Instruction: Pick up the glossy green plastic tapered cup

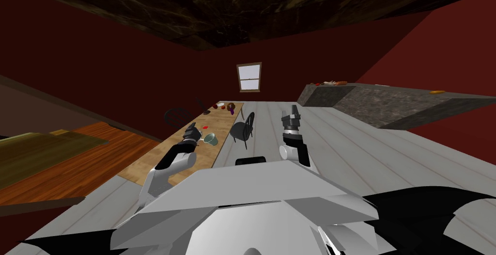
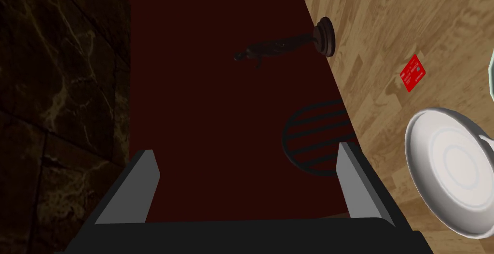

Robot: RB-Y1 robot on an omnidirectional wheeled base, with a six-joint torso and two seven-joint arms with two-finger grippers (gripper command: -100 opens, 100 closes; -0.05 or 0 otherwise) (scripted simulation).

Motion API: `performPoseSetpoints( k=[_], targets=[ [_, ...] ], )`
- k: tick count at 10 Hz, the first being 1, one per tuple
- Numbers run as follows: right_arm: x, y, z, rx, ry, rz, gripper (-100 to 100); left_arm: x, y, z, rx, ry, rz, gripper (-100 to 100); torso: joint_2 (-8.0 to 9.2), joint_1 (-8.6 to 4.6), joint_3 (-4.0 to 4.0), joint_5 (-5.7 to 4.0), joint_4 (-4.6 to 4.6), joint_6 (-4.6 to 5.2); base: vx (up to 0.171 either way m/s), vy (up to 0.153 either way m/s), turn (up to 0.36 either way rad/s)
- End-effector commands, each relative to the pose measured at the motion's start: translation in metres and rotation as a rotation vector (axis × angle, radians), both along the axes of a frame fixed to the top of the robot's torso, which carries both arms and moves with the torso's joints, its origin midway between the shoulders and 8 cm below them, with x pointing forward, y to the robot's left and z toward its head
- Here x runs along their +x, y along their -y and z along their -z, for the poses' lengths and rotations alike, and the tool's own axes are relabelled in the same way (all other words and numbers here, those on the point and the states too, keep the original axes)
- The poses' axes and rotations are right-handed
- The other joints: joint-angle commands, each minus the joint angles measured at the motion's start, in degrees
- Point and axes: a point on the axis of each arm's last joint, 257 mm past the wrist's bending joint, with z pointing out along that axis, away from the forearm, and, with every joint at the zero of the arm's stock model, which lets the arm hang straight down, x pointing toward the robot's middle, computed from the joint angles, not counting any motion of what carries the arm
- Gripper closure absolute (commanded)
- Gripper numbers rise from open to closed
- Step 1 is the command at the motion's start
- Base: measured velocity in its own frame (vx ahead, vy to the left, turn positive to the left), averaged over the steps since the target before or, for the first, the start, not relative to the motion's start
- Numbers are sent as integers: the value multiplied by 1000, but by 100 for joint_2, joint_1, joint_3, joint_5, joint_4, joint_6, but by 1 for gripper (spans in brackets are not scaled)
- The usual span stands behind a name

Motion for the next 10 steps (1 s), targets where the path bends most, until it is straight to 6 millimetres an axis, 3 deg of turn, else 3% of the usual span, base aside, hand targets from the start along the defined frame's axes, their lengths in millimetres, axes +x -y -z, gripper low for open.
performPoseSetpoints(
  k=[1, 6, 10],
  targets=[
    [0, 0, 0, 0, 0, 0, 0, 1, -5, 11, -27, -39, -8, -100, 0, 0, 0, 0, 0, 0, -5, 8, -16],
    [0, 0, 0, 0, 0, 0, 0, -3, -9, 36, -71, -128, -22, -100, -1, 2, -1, 1, 0, 0, -2, 7, -7],
    [0, 0, 0, 0, 0, 0, 0, -6, -12, 66, -136, -240, -34, -100, -1, 5, -1, 1, 0, 0, -2, 14, -4]
  ],
)
